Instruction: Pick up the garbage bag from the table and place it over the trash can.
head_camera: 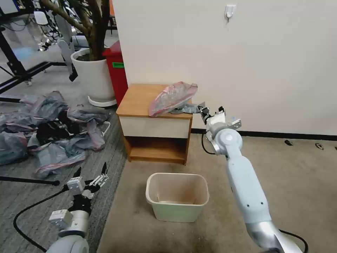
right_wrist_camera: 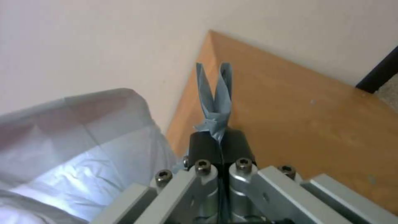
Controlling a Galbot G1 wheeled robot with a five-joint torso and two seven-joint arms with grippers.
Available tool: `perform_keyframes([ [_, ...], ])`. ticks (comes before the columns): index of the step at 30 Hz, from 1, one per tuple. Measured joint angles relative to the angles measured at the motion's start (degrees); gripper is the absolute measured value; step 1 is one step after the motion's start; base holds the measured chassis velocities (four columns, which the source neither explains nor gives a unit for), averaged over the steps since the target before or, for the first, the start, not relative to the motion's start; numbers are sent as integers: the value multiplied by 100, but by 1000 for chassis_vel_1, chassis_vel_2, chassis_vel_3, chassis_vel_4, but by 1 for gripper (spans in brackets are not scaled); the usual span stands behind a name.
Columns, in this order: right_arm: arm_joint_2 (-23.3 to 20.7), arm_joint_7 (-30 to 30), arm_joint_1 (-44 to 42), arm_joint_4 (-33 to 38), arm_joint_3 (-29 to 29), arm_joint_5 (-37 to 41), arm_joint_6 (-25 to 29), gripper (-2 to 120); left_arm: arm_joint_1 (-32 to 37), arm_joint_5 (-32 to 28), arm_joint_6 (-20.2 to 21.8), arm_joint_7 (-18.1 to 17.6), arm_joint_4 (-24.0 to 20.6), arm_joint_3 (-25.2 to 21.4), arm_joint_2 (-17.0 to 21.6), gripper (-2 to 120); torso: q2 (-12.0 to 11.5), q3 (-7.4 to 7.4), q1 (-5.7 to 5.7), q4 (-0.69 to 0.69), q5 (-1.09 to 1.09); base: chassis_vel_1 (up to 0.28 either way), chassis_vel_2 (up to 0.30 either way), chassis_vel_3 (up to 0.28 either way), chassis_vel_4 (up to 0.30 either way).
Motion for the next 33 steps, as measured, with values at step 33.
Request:
perform_keyframes([
  [33,-873,493,-3214,2088,-2219,-2377,83,0,46,-27,-72,-86,-155,-45,68,100,0,0,0,0,0,0,0,0,0],
])
